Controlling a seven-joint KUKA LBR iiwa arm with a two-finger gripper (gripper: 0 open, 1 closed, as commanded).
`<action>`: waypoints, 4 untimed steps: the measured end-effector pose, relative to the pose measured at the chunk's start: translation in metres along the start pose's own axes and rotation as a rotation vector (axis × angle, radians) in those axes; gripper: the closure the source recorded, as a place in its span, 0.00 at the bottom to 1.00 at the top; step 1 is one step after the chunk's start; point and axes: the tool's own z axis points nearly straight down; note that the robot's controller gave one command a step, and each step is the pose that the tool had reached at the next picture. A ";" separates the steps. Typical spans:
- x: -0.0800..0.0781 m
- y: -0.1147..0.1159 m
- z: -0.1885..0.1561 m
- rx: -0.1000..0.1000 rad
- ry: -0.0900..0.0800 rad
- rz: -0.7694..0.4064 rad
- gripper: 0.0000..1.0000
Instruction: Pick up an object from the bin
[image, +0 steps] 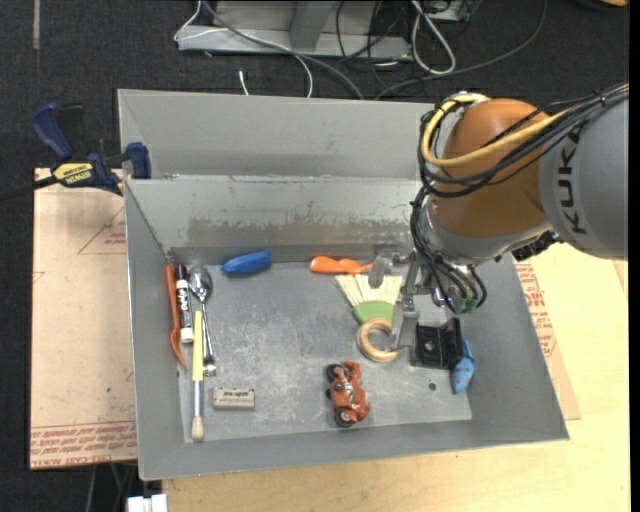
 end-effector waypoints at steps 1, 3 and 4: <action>0.000 0.000 0.000 0.000 -0.001 0.001 0.00; -0.064 -0.049 0.142 -0.002 -0.012 0.117 0.00; -0.052 -0.044 0.138 -0.005 -0.016 0.279 0.00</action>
Offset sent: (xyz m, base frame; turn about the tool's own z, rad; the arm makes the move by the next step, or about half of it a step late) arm 0.0381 -0.0424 -0.1392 0.2566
